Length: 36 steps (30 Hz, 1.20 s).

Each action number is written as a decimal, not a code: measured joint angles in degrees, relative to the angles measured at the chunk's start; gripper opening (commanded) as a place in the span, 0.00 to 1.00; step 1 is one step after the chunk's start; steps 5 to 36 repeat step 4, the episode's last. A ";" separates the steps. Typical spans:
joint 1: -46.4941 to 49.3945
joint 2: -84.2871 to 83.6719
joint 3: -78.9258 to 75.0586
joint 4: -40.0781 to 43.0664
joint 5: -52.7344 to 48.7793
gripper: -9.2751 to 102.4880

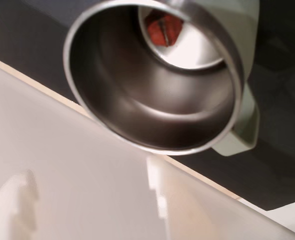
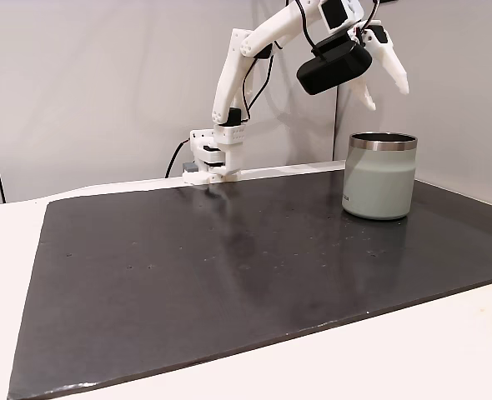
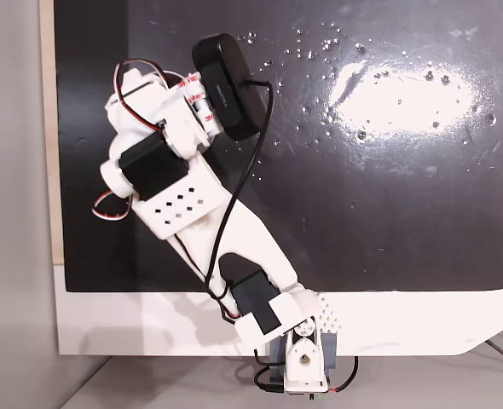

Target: Grasp a cube and put it in the cup.

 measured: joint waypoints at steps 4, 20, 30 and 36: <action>0.00 0.09 0.00 0.00 -0.26 0.30; 0.00 0.09 0.00 0.00 -0.26 0.30; 0.00 0.09 0.00 0.00 -0.26 0.30; 0.00 0.09 0.00 0.00 -0.26 0.30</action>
